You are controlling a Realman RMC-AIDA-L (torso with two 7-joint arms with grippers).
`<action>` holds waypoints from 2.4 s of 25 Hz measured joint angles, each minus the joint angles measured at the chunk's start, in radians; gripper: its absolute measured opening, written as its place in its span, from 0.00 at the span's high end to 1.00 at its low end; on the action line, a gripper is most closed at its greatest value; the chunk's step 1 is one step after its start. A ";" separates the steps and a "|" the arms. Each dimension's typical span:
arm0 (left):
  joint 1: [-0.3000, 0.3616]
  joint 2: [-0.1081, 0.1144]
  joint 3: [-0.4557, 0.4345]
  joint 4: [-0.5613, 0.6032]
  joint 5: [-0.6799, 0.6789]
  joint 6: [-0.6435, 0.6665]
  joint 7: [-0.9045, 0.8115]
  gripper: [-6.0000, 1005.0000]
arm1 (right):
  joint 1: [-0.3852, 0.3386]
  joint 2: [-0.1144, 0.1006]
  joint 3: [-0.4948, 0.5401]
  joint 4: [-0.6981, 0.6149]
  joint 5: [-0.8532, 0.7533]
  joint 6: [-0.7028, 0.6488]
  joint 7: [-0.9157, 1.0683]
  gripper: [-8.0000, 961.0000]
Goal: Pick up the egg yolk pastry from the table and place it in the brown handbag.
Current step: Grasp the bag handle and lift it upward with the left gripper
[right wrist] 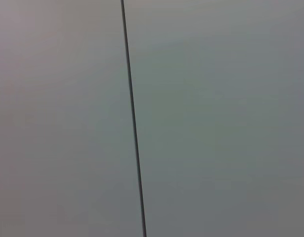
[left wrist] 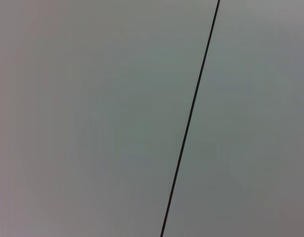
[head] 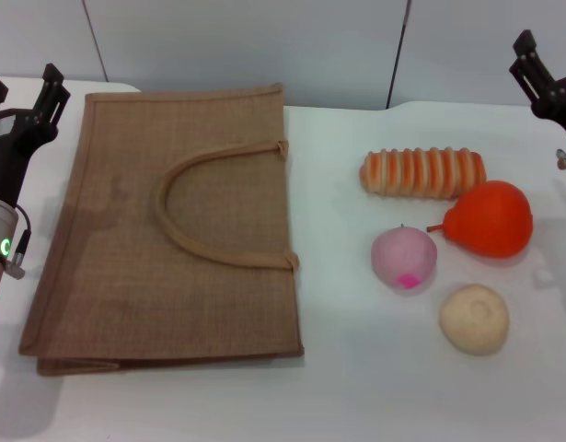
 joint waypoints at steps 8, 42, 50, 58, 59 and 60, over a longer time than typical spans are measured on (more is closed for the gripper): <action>0.000 0.000 0.000 0.000 0.000 0.001 0.000 0.16 | 0.000 0.000 -0.002 0.001 0.000 -0.001 0.000 0.08; 0.019 0.213 0.094 0.118 0.511 -0.020 -0.958 0.16 | -0.015 -0.002 0.001 0.003 0.000 -0.001 0.000 0.08; 0.054 0.138 0.195 0.621 0.833 0.018 -1.570 0.16 | -0.013 -0.002 0.003 0.003 0.000 -0.001 0.000 0.08; 0.028 0.011 0.187 1.113 1.400 0.073 -1.990 0.16 | -0.013 -0.003 0.006 0.006 0.000 0.000 0.000 0.08; 0.010 0.011 0.192 1.132 1.473 0.063 -2.030 0.16 | -0.012 -0.003 0.006 0.007 0.000 0.002 0.000 0.08; -0.006 0.013 0.193 1.140 1.526 0.057 -2.055 0.16 | -0.012 -0.003 0.006 0.008 0.000 0.003 0.000 0.08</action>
